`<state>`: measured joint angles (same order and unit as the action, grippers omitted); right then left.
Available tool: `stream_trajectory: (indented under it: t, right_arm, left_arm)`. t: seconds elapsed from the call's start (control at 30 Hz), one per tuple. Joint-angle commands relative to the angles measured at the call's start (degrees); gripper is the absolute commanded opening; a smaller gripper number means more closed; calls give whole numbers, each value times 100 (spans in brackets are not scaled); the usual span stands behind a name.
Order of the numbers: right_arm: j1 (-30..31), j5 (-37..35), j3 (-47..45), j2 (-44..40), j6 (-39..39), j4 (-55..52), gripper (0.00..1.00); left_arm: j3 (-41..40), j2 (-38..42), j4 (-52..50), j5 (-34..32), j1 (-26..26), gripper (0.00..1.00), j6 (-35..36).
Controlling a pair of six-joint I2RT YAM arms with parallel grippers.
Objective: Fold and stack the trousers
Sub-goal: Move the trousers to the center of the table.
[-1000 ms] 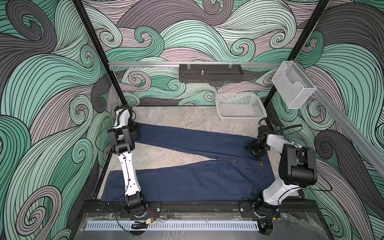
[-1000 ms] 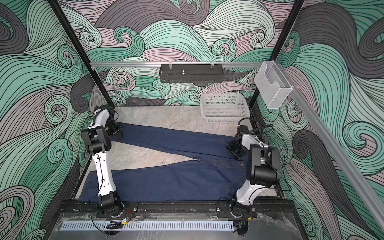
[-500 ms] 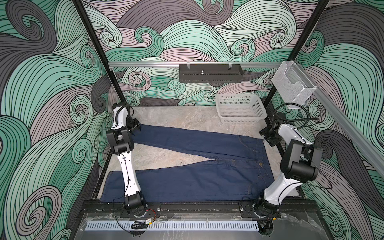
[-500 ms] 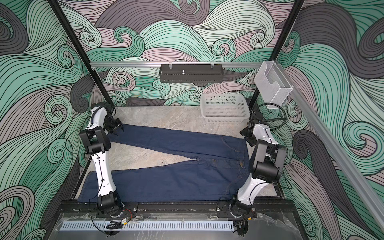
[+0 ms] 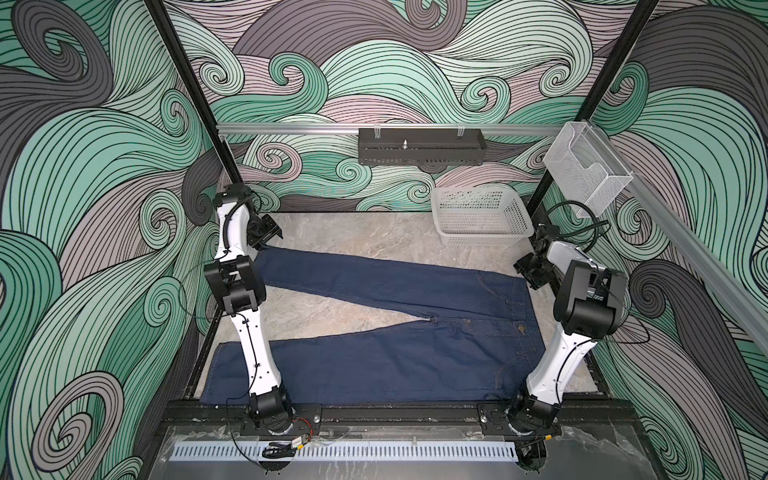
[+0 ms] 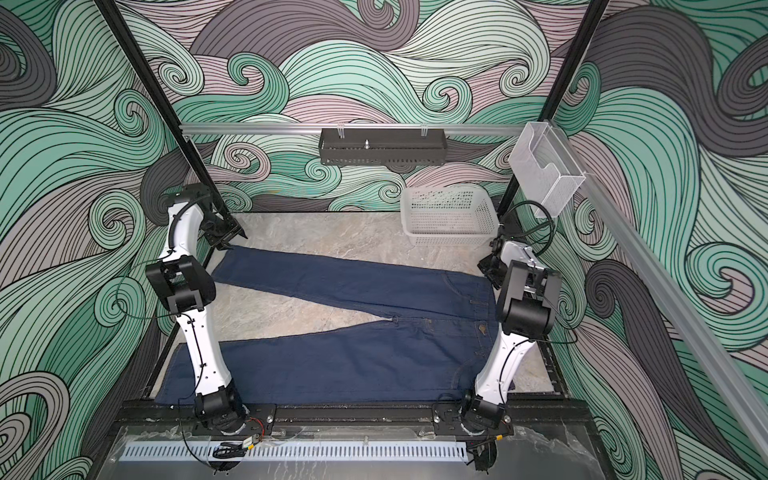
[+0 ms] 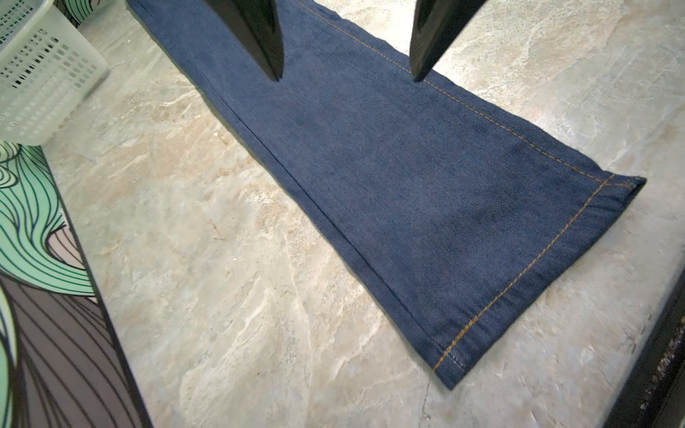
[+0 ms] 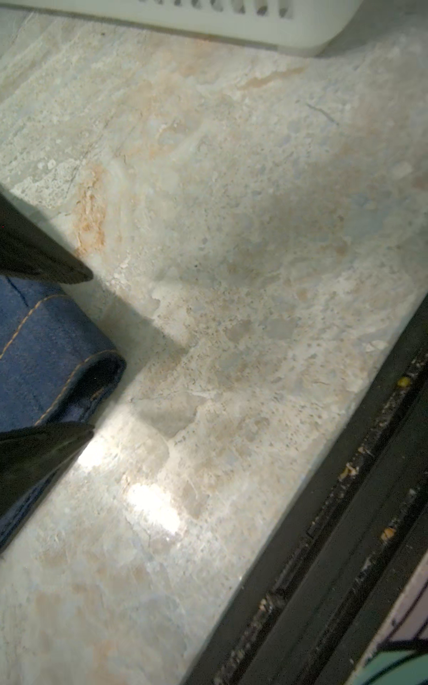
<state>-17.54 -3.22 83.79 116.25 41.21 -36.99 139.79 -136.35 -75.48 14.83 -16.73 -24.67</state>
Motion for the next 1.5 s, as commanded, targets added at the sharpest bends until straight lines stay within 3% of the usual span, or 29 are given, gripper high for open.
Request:
stream_trajectory:
  t: [0.0, 0.2, 0.3, 0.4, 0.53, 0.73, 0.87, 1.2, 1.33, 1.47]
  right_arm:
    - [61, 3, 109, 245, 191, 40, 54]
    - [102, -9, 67, 388, 352, 31, 49]
    - [99, -33, 91, 429, 357, 50, 37]
    - [94, 31, 110, 426, 378, 89, 16]
    - [100, 153, 68, 270, 340, 90, 1]
    - [97, 541, -502, -530, 114, 79, 0]
    - [106, 763, -994, -1125, -73, 12, 0]
    - [182, 1001, -1778, -2225, -17, -166, 0]
    - [89, 790, -2222, -2754, 101, -194, 0]
    - [-193, 553, -2691, -3252, 344, -79, 0]
  left_arm:
    - [65, 122, 68, 49, 15, 58, -68]
    - [75, 74, 85, 11, -9, 58, -84]
    - [75, 56, 128, 7, -23, 58, -102]
    - [75, 39, 217, -10, -15, 58, -136]
    - [127, -24, 410, -84, -11, 58, -166]
    - [1201, -757, 257, -22, -23, 59, -197]
    - [1339, -1173, 569, 346, -15, 60, -272]
    - [788, -1676, 583, 57, 91, 56, -382]
    - [491, -1614, 31, -340, 98, 63, -296]
    - [-345, -1361, -373, -583, 65, 63, -206]
